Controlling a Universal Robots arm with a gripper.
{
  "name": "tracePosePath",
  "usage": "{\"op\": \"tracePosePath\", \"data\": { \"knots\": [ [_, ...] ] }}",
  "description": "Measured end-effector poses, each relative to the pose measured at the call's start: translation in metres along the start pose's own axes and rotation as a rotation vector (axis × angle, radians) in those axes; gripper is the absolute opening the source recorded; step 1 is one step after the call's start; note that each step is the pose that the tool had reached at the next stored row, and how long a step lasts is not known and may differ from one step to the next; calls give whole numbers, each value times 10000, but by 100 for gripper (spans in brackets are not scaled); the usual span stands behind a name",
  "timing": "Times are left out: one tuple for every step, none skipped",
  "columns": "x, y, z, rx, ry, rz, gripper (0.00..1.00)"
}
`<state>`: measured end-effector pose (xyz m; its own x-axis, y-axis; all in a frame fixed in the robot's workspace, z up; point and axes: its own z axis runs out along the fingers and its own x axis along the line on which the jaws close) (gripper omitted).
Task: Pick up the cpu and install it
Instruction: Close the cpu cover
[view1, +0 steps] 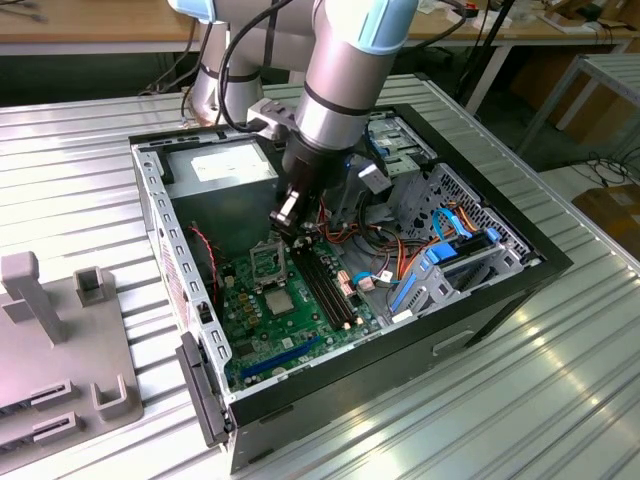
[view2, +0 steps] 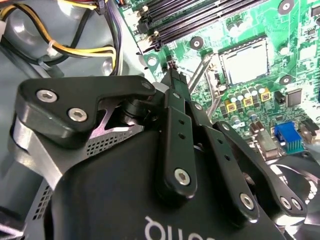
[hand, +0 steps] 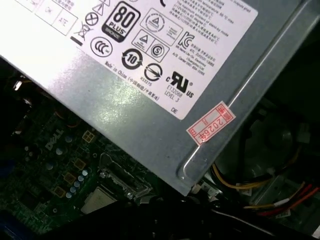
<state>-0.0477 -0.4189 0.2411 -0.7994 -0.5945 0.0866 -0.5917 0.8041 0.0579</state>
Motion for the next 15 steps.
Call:
{"op": "tracePosePath", "data": {
  "knots": [
    [1,0,-8,5,4,-17,11],
    [2,1,-19,12,8,-40,11],
    [4,1,-28,16,10,-60,11],
    [5,1,-39,21,15,-81,11],
    [7,1,-50,25,18,-102,11],
    [9,1,-60,29,21,-122,11],
    [12,0,-73,32,22,-145,11],
    [15,-1,-81,34,23,-160,11],
    [18,-2,-91,35,24,-179,11],
    [21,-5,-96,36,24,-193,11],
    [24,-8,-102,38,24,-211,11],
    [27,-10,-107,39,25,-230,11],
    [30,-13,-111,41,28,-248,11],
    [32,-14,-112,43,30,-260,11],
    [-43,-75,-20,3,2,-262,11]
  ]
}}
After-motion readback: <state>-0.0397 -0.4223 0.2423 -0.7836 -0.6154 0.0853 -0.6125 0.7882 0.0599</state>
